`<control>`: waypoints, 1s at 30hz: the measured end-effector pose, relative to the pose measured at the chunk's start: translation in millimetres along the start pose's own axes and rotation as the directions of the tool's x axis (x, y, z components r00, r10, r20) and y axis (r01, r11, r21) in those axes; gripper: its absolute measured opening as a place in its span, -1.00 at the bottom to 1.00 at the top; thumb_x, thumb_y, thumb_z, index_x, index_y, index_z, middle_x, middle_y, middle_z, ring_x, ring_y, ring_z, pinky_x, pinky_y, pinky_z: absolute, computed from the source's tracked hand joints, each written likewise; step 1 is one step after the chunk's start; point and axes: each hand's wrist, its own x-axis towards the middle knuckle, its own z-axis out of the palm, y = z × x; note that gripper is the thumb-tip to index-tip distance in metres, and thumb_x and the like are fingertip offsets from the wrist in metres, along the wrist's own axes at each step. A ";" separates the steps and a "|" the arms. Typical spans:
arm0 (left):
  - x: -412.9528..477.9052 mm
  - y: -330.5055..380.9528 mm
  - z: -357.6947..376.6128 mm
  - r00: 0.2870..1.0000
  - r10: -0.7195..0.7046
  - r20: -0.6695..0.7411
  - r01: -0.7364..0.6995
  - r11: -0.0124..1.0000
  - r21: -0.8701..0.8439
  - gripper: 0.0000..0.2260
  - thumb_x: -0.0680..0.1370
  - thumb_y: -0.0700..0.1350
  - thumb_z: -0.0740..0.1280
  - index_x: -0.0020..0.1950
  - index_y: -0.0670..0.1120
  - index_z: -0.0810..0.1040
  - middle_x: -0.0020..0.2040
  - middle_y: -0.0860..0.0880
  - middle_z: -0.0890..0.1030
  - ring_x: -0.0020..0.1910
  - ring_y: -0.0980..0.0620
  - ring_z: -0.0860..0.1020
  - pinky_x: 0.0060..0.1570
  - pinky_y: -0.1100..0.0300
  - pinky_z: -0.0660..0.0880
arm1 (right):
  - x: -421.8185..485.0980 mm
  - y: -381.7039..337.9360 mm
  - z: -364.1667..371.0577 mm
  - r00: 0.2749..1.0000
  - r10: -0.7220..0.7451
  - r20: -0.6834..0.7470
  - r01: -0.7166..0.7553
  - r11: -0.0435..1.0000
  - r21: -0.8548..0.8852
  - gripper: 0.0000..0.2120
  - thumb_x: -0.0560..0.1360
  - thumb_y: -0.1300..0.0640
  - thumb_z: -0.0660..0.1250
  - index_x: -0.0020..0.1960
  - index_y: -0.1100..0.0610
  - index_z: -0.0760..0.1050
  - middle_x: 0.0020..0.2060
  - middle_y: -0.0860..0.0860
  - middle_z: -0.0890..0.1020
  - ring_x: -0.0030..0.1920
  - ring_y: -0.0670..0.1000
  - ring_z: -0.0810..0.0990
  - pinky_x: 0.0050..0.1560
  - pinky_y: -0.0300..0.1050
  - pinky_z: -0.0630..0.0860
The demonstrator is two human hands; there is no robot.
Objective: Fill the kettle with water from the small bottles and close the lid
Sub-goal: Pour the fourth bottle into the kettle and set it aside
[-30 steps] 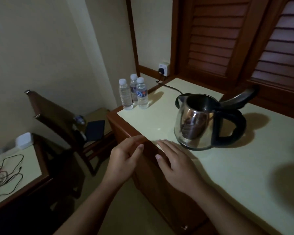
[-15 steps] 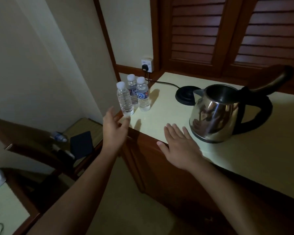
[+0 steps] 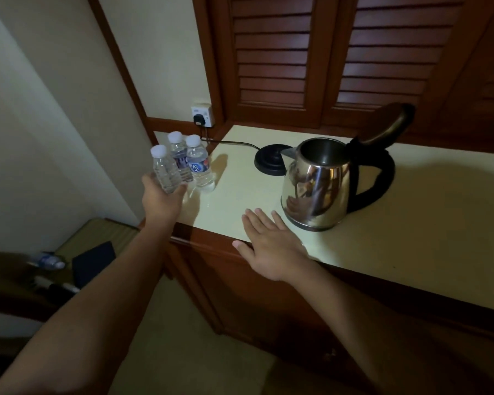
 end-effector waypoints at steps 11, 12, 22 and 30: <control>-44.3 1.2 -8.6 0.987 0.149 -0.064 -0.148 0.989 0.032 -0.68 0.44 0.15 0.49 0.05 0.03 0.52 0.01 -0.04 0.65 -0.04 -0.06 0.63 0.00 -0.18 0.63 | -13.5 5.5 -6.9 0.954 0.001 -0.299 0.098 0.943 0.317 -0.45 0.71 -0.15 0.01 0.60 0.10 0.22 0.60 0.00 0.25 0.60 -0.05 0.11 0.60 -0.04 0.04; -60.2 4.6 -7.4 0.982 0.188 -0.031 -0.188 0.982 0.002 -0.70 0.45 0.14 0.50 0.06 0.05 0.53 0.03 -0.03 0.64 -0.02 -0.03 0.63 0.01 -0.11 0.63 | -17.9 5.5 -10.6 0.920 0.036 -0.390 0.135 0.906 0.401 -0.52 0.71 -0.08 0.09 0.55 0.11 0.33 0.54 0.00 0.37 0.55 -0.06 0.23 0.57 -0.08 0.14; -159.2 24.7 47.1 0.790 0.457 0.409 -0.370 0.887 -0.275 -0.67 0.37 0.00 0.51 0.12 0.06 0.62 -0.02 0.02 0.67 -0.02 0.01 0.64 -0.01 -0.04 0.60 | -63.9 9.1 -78.8 0.756 0.143 -0.639 0.216 0.867 0.450 -0.52 0.60 -0.03 0.36 0.44 0.16 0.45 0.22 0.02 0.58 0.24 -0.05 0.53 0.26 -0.14 0.47; -166.0 25.3 58.8 0.678 0.423 0.602 -0.265 0.904 -0.337 -0.63 0.48 0.00 0.60 0.25 0.16 0.61 0.14 0.06 0.69 0.15 0.06 0.66 0.18 -0.03 0.61 | -51.8 33.2 -103.1 0.631 0.058 -0.774 0.125 0.977 0.175 -0.54 0.45 -0.22 0.45 -0.20 0.22 0.58 -0.28 0.05 0.55 -0.24 -0.05 0.39 -0.21 -0.17 0.33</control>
